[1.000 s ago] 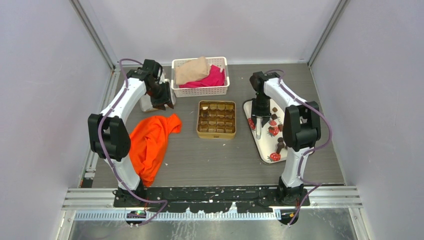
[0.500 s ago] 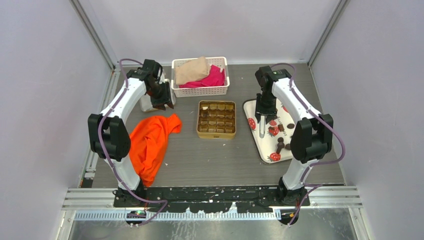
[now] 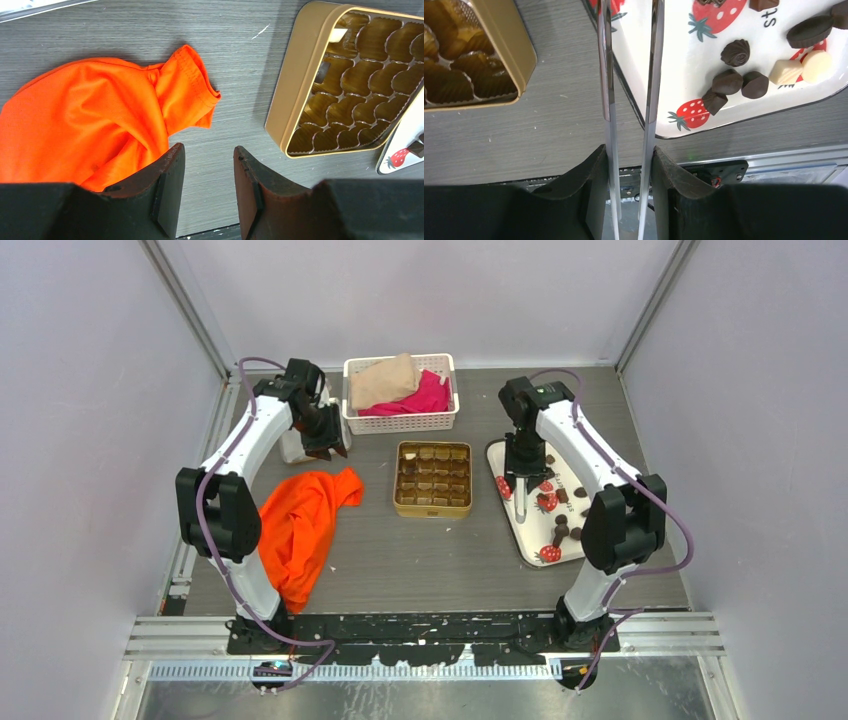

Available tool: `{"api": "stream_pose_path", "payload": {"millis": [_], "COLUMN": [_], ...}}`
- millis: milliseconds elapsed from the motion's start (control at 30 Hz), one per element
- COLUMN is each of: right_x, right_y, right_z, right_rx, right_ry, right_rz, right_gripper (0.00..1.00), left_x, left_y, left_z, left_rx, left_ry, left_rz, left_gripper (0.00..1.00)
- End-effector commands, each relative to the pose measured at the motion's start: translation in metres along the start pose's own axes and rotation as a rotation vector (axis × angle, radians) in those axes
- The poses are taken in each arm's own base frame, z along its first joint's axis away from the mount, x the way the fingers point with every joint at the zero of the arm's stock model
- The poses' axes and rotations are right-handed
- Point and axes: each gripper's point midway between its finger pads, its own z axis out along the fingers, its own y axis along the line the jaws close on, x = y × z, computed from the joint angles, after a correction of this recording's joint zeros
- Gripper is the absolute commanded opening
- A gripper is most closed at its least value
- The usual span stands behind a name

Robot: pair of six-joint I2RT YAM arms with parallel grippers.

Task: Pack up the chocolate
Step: Pick up the fake chocolate from the plate, then place the fake chocolate in the packing box.

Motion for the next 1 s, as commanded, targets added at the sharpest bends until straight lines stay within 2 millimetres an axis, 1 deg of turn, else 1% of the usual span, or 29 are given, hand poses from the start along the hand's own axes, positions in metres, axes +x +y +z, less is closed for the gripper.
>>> {"api": "stream_pose_path", "payload": {"millis": [0, 100, 233, 333, 433, 533, 600, 667, 733, 967], "right_x": [0.001, 0.008, 0.017, 0.025, 0.039, 0.056, 0.067, 0.074, 0.077, 0.077], "right_y": [0.011, 0.028, 0.058, 0.086, 0.121, 0.154, 0.17, 0.18, 0.186, 0.195], "right_z": [-0.032, -0.04, -0.05, -0.057, -0.06, -0.058, -0.054, -0.048, -0.044, -0.032], "right_rx": [-0.023, -0.034, -0.058, -0.097, -0.139, -0.178, -0.196, -0.2, -0.2, -0.189], "right_ry": [-0.082, -0.09, -0.1, -0.106, -0.104, -0.091, -0.073, -0.063, -0.06, -0.046], "right_rz": [-0.021, -0.065, -0.142, -0.2, -0.28, -0.367, -0.411, -0.441, -0.456, -0.48], "right_gripper": [0.17, 0.17, 0.17, 0.17, 0.17, 0.17, 0.17, 0.17, 0.17, 0.17], "left_x": [-0.009, -0.01, -0.012, -0.014, -0.014, -0.014, -0.013, -0.012, -0.011, -0.009], "left_y": [-0.004, -0.004, -0.004, -0.005, -0.005, -0.005, -0.004, -0.004, -0.004, -0.002], "left_z": [-0.02, -0.02, -0.019, -0.019, -0.019, -0.019, -0.02, -0.021, -0.022, -0.022], "left_rx": [0.018, 0.016, 0.014, 0.012, 0.014, 0.012, 0.011, 0.01, 0.009, 0.006], "left_ry": [-0.057, -0.058, -0.058, -0.06, -0.06, -0.06, -0.06, -0.059, -0.061, -0.061], "left_rz": [0.019, 0.019, 0.021, 0.02, 0.019, 0.019, 0.019, 0.018, 0.02, 0.018], "left_gripper": [0.42, 0.42, 0.42, 0.42, 0.42, 0.42, 0.42, 0.42, 0.42, 0.42]}}
